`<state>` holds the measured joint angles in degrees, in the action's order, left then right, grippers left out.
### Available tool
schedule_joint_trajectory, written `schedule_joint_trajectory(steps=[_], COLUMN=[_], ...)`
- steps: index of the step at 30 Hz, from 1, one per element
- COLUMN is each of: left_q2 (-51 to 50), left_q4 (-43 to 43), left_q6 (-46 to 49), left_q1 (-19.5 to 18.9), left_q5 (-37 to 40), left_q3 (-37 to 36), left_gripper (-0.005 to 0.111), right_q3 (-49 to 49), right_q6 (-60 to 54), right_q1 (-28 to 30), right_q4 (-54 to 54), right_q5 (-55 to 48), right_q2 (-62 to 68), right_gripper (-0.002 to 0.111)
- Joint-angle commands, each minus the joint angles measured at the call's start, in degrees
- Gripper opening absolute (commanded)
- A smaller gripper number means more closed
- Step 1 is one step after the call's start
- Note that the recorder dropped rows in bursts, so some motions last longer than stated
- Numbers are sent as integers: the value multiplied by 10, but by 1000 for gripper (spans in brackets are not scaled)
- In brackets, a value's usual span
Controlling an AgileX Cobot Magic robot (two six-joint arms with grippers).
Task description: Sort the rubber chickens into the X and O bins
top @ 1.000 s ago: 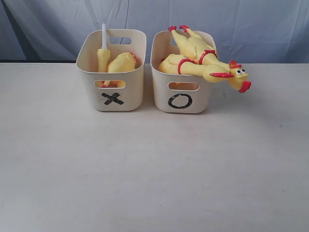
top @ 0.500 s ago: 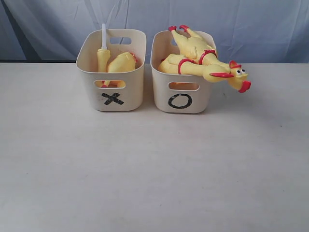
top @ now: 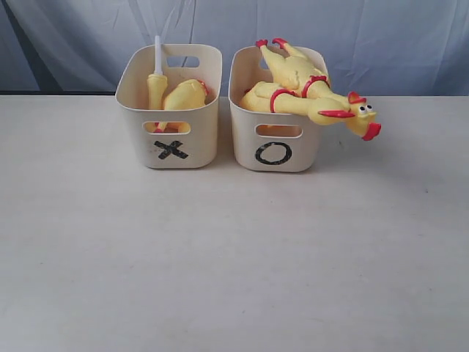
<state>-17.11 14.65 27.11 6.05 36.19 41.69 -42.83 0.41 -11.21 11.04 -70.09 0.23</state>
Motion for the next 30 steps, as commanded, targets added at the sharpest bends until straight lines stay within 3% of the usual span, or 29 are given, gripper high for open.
schedule_joint_trajectory(steps=[1,9,16,25,30], left_q2=[40,130,170,171,171], left_q4=[-2,-3,-7,-7,-8], left_q6=[0,0,0,0,0], left_q1=[-9,-25,-69,-76,-102], left_q5=[-1,-1,-1,2,2], left_q3=[-1,-1,-1,1,1], left_gripper=[0,0,0,0,0], right_q3=[2,2,2,3,14], right_q6=[-4,-4,-4,-4,-4], right_q1=[49,60,72,72,72], right_q4=[2,0,11,12,12], right_q5=[4,4,3,1,6], right_q2=[-2,-2,-2,-2,-2], right_gripper=[-1,-1,-1,-1,-1])
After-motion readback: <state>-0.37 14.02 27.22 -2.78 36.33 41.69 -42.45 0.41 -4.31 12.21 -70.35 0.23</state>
